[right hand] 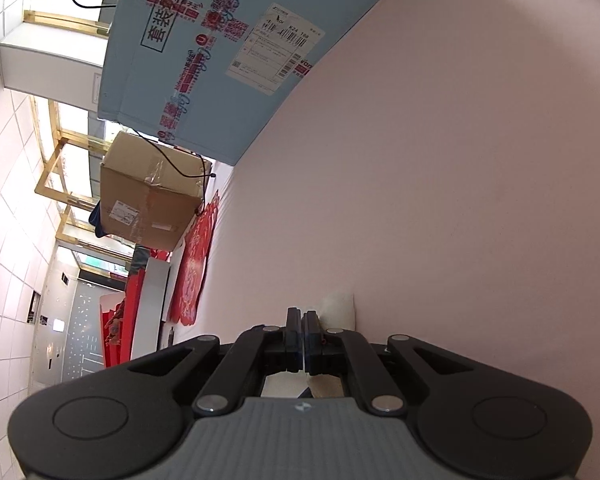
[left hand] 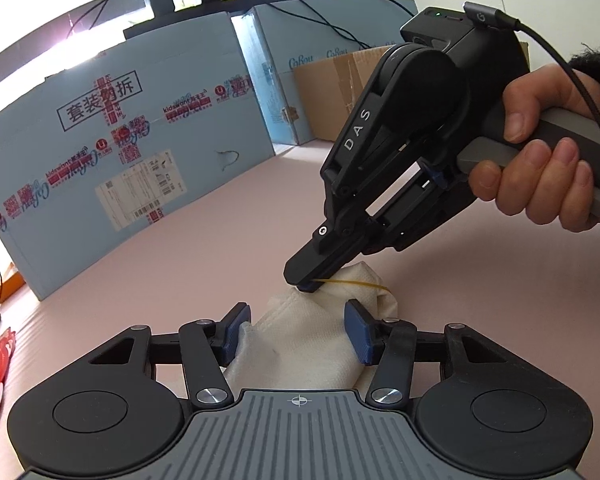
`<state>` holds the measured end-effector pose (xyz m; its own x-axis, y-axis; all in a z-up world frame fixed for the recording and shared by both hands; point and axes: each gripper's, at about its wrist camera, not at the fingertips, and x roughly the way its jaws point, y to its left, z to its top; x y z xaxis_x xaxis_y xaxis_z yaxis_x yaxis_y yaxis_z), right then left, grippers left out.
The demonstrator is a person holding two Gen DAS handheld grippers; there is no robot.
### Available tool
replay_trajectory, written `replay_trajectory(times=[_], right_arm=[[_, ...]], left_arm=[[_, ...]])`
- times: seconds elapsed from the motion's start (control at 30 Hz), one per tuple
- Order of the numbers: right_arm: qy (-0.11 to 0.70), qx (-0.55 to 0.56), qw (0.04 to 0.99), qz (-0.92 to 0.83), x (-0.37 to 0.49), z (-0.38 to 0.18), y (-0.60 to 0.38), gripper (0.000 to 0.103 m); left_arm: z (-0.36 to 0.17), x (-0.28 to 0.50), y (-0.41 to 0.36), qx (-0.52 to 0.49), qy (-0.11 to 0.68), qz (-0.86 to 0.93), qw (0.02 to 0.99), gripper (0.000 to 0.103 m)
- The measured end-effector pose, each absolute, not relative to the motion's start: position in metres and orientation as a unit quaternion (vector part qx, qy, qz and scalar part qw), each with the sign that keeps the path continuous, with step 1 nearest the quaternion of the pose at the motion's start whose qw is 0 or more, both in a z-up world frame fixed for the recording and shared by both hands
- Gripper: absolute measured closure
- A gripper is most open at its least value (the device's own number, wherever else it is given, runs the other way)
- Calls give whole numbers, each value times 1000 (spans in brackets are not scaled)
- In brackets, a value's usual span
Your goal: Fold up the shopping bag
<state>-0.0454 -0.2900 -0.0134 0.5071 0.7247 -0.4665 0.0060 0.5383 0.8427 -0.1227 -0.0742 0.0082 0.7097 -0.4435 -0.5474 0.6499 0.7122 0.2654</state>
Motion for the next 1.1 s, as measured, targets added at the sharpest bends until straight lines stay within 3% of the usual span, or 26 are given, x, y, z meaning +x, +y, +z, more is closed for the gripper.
replay_trajectory(times=[0.37, 0.43, 0.47, 0.57, 0.63, 0.67, 0.8, 0.97, 1.1], right_arm=[[496, 324, 763, 258, 0, -6, -272, 102], [521, 303, 745, 288, 9, -4, -262, 102], [526, 293, 741, 296, 11, -3, -257, 102], [534, 285, 725, 329, 5, 0, -254, 101], [530, 289, 726, 329, 2, 2, -259, 101], [524, 307, 728, 318, -1, 2, -270, 101], [496, 356, 741, 278, -5, 0, -303, 98], [493, 403, 728, 254, -5, -18, -323, 98], [469, 338, 768, 276, -24, 4, -317, 92]], left_arm=[[8, -104, -57, 147, 269, -331, 893, 52], [9, -97, -52, 119, 283, -337, 890, 47], [9, -91, -46, 96, 297, -338, 888, 37], [9, -72, -30, 27, 331, -360, 872, 38], [11, -70, -30, 37, 332, -377, 864, 50], [12, -71, -33, 46, 329, -389, 859, 72], [14, -89, -47, 89, 306, -414, 853, 78], [14, -103, -57, 134, 279, -406, 860, 79], [12, -112, -66, 170, 256, -391, 867, 79]])
